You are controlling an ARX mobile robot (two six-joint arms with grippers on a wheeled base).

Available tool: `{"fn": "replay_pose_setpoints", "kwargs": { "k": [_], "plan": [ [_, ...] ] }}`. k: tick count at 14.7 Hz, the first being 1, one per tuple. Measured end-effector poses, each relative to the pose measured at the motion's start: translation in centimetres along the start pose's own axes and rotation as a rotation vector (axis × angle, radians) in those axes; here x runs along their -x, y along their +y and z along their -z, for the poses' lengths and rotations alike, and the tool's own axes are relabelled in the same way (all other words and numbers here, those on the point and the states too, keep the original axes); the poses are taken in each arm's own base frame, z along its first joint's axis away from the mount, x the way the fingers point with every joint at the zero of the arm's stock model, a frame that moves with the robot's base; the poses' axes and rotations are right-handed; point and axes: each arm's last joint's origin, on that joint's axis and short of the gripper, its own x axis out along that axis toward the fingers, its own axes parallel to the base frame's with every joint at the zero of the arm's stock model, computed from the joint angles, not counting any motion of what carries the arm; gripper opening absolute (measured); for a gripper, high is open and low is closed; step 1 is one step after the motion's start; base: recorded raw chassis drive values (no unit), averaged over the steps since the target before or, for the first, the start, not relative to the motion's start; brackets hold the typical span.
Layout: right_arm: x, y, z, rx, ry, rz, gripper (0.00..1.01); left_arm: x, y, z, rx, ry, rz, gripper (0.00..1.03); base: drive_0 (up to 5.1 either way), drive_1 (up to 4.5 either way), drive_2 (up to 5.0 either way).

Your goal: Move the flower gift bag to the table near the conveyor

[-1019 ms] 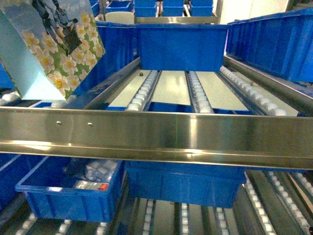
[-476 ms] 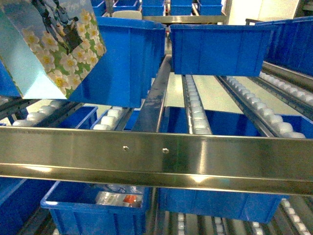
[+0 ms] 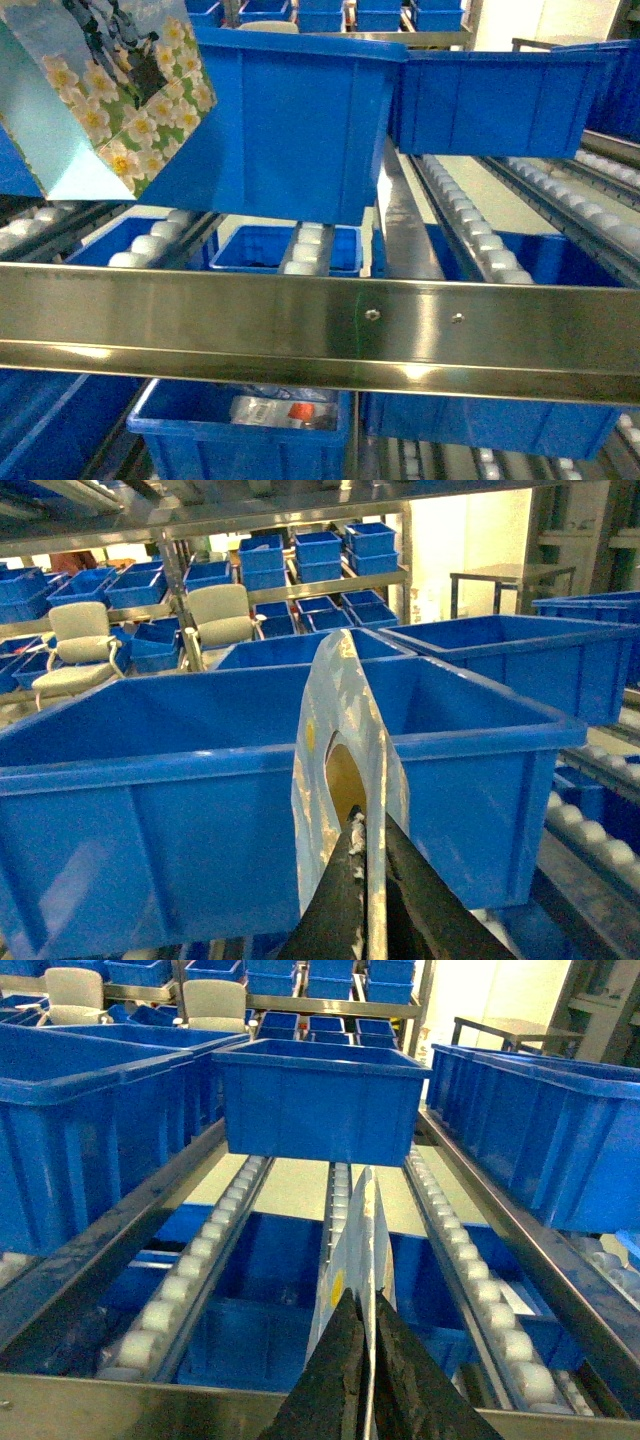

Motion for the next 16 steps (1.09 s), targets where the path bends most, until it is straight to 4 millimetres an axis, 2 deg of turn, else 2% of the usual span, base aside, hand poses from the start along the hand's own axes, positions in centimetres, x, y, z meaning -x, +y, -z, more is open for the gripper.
{"fn": "replay_pose_setpoints", "kwargs": {
  "k": [16],
  "plan": [
    [0.04,0.01,-0.02,0.0,-0.001,0.0,0.03,0.03,0.01,0.0,-0.001,0.001,0.0,0.02,-4.4,0.42,4.2]
  ]
}}
